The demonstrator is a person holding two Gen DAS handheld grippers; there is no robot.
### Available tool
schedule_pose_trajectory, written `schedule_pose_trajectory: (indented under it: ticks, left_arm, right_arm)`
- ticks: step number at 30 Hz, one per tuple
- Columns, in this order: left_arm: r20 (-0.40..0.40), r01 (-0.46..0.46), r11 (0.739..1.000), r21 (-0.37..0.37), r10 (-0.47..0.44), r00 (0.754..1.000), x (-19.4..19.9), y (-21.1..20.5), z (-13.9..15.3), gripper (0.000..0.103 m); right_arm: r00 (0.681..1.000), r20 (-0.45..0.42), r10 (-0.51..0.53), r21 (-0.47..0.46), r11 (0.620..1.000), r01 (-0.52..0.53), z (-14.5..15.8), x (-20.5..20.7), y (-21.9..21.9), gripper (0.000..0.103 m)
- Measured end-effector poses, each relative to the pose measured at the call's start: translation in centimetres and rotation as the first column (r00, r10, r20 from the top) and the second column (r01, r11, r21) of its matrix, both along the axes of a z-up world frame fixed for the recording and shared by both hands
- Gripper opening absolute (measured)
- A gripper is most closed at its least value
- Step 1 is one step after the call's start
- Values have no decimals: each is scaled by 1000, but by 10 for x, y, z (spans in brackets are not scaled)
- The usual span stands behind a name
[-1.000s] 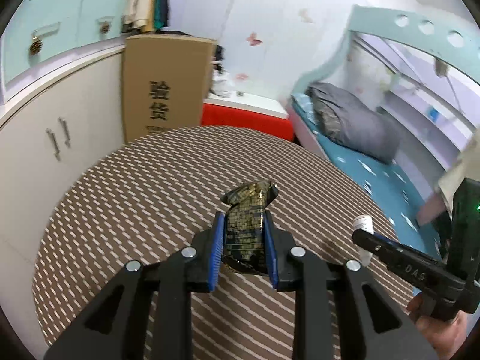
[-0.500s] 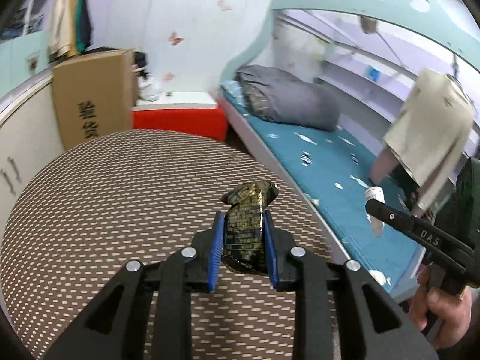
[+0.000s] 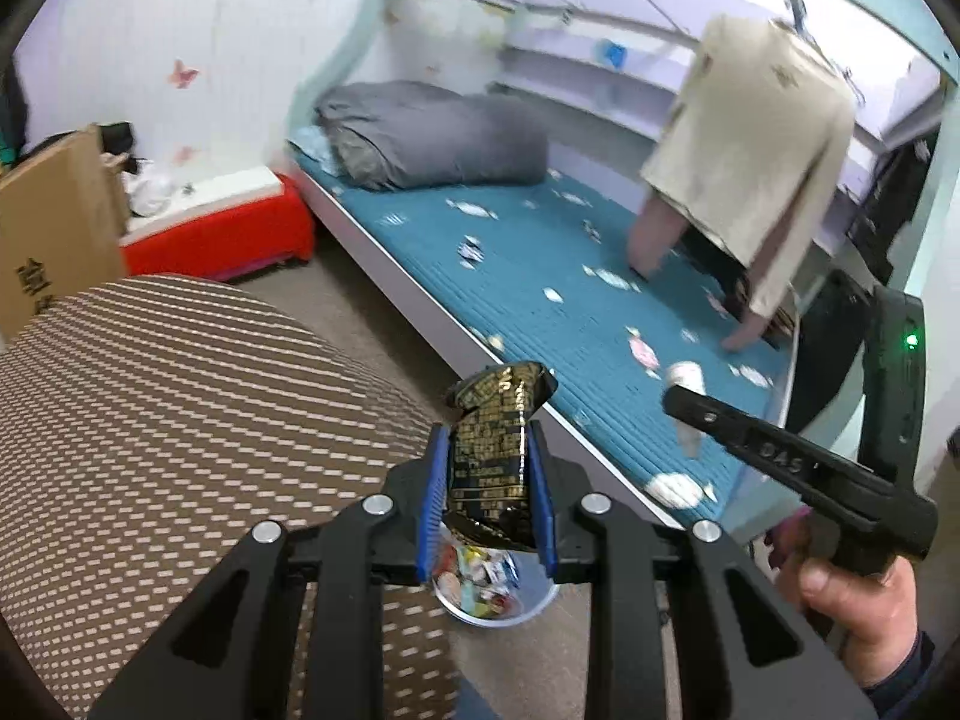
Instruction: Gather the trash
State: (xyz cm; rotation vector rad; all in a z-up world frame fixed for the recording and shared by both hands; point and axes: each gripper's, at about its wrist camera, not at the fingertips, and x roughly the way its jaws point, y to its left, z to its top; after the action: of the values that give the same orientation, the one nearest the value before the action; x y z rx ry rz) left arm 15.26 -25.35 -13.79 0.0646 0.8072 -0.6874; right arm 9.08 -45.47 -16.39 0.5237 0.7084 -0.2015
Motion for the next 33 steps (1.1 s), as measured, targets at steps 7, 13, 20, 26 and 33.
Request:
schedule_pose_trajectory:
  ticks: [7, 13, 20, 26, 33]
  left_arm:
    - [-82, 75, 994, 79, -69, 994, 11, -54, -42, 25]
    - [-131, 122, 984, 126, -105, 986, 20, -84, -70, 25]
    - [-172, 158, 974, 161, -130, 977, 27, -105, -90, 25]
    - [-225, 178, 956, 232, -125, 966, 40, -126, -113, 79]
    - [-190, 145, 965, 221, -103, 976, 43, -114, -101, 91]
  right_arm:
    - [997, -61, -46, 43, 998, 48, -35, 3, -21, 26]
    - [993, -101, -69, 69, 995, 76, -55, 7, -35, 26]
    - [989, -134, -69, 95, 992, 82, -73, 17, -44, 26]
    - [982, -170, -85, 143, 984, 110, -94, 24, -56, 46]
    - [971, -195, -135, 191, 966, 172, -112, 14, -62, 97]
